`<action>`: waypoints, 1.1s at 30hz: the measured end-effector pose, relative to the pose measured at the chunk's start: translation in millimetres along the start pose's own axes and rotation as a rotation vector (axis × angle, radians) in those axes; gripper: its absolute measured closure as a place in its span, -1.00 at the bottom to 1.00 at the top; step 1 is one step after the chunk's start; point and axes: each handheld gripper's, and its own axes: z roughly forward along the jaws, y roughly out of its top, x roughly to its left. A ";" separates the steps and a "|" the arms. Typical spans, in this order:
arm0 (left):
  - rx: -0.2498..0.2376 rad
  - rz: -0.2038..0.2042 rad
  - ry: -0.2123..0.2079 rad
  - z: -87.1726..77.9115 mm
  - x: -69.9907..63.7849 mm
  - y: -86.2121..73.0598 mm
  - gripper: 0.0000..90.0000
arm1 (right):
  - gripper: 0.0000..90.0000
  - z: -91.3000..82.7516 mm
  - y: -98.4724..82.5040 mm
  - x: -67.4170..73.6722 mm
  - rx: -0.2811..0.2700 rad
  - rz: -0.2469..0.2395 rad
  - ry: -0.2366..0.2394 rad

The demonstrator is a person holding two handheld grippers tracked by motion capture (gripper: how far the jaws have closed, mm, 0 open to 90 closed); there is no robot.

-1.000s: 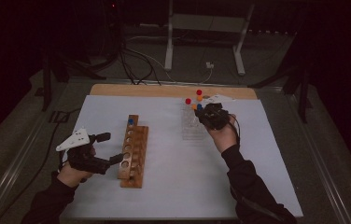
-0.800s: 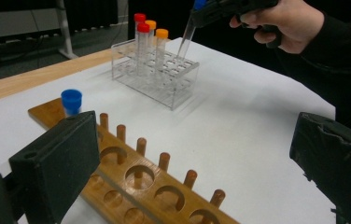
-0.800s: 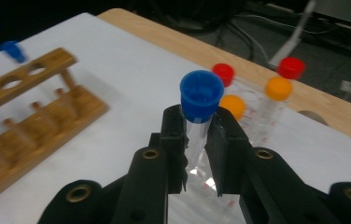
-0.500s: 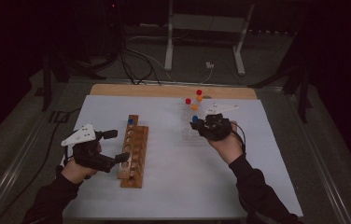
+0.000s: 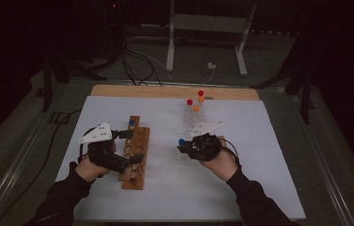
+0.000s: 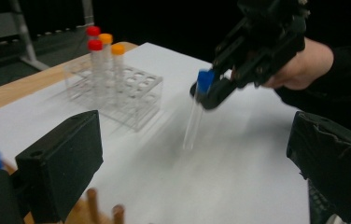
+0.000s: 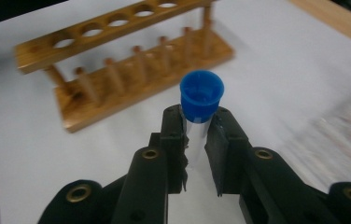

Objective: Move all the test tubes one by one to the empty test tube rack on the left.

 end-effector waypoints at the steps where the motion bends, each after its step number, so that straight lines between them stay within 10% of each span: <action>1: 0.000 0.002 -0.009 2.4 -1.0 1.0 -0.89 | 0.70 1.6 0.4 3.4 0.003 -0.010 0.013; 15: 0.016 0.023 -0.102 35.6 -12.7 9.2 -0.61 | 0.70 6.4 10.5 30.4 0.000 -0.073 0.099; 33: 0.042 0.050 -0.121 55.9 -15.5 7.2 0.41 | 0.70 8.3 15.5 35.8 -0.006 -0.085 0.114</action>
